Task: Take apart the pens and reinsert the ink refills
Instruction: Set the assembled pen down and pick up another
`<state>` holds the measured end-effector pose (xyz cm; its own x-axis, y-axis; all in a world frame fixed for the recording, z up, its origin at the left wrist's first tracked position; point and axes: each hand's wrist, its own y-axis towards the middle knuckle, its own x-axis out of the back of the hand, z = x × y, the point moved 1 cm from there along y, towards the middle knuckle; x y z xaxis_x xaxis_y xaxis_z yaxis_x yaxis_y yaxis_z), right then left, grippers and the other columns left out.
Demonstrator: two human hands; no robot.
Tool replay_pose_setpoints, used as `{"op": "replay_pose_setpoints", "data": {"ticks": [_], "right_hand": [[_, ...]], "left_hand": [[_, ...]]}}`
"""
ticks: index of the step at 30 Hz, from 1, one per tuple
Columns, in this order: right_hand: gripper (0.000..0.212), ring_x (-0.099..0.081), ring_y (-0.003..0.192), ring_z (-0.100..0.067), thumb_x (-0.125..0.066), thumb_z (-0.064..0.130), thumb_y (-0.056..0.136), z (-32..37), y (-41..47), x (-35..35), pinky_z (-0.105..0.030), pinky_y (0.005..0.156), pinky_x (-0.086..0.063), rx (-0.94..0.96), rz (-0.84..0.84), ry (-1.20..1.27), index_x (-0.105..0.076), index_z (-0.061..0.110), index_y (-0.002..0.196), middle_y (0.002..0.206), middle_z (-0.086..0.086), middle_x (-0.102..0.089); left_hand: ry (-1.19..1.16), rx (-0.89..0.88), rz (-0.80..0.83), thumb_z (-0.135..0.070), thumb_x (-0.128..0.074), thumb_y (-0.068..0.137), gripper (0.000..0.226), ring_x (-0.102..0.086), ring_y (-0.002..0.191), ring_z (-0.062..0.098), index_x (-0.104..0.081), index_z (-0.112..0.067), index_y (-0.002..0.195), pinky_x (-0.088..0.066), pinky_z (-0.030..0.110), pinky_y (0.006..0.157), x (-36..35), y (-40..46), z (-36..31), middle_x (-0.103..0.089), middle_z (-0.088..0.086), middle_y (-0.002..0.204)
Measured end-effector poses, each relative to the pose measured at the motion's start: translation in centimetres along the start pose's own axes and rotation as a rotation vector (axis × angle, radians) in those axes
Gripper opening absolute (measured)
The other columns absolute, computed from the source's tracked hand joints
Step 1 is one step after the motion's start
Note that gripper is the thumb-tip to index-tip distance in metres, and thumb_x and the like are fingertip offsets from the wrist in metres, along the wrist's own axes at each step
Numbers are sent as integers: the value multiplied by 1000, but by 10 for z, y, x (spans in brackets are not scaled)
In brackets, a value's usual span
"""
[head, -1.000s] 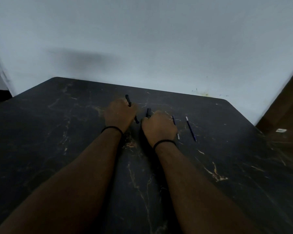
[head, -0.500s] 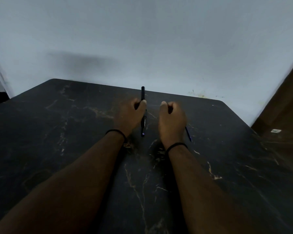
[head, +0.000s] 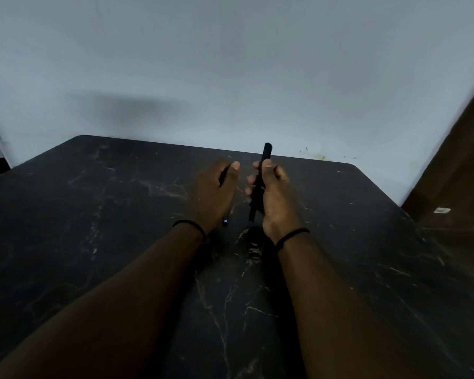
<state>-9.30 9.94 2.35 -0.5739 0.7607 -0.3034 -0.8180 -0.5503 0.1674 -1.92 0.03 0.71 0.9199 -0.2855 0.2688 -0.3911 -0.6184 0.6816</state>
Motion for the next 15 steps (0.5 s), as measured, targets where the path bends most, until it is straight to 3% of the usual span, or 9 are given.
{"op": "replay_pose_setpoints", "data": {"ticks": [3,5,7,10,15], "right_hand": [[27,-45,53,-11,-41,32,106,-7,-4,-6,-26,51,-36,98,21,-372,-64,17,102,68,0,-55],[30,-51,64,-18,-40,32,106,-10,-5,-10,-32,59,-36,175,52,-693,-62,12,100,76,-6,-59],[31,-55,71,-23,-43,33,104,-12,-5,-12,-35,63,-37,214,80,-847,-60,9,93,78,-8,-61],[27,-55,70,-21,-50,34,101,-15,-6,-13,-37,63,-39,284,104,-947,-57,13,85,71,1,-54],[12,-56,74,-19,-55,30,99,-23,-6,-16,-37,70,-45,326,96,-887,-58,24,89,72,8,-54]], "left_hand": [[-113,97,-32,-42,-51,96,31,-47,57,1,-58,-23,73,-36,20,55,6,5,0,-51,-7,62],[-172,128,-29,-39,-54,97,28,-51,61,4,-65,-20,80,-40,22,58,9,7,0,-57,-8,66],[-250,176,-23,-37,-55,97,27,-51,57,0,-68,-21,81,-39,16,57,10,7,-1,-59,-12,64],[-351,286,-17,-32,-59,96,26,-44,43,-3,-72,-10,92,-34,10,48,9,7,0,-53,-18,48],[-452,351,-2,-25,-57,97,26,-42,36,-3,-71,-3,100,-31,7,43,12,7,-1,-48,-16,39]]}}
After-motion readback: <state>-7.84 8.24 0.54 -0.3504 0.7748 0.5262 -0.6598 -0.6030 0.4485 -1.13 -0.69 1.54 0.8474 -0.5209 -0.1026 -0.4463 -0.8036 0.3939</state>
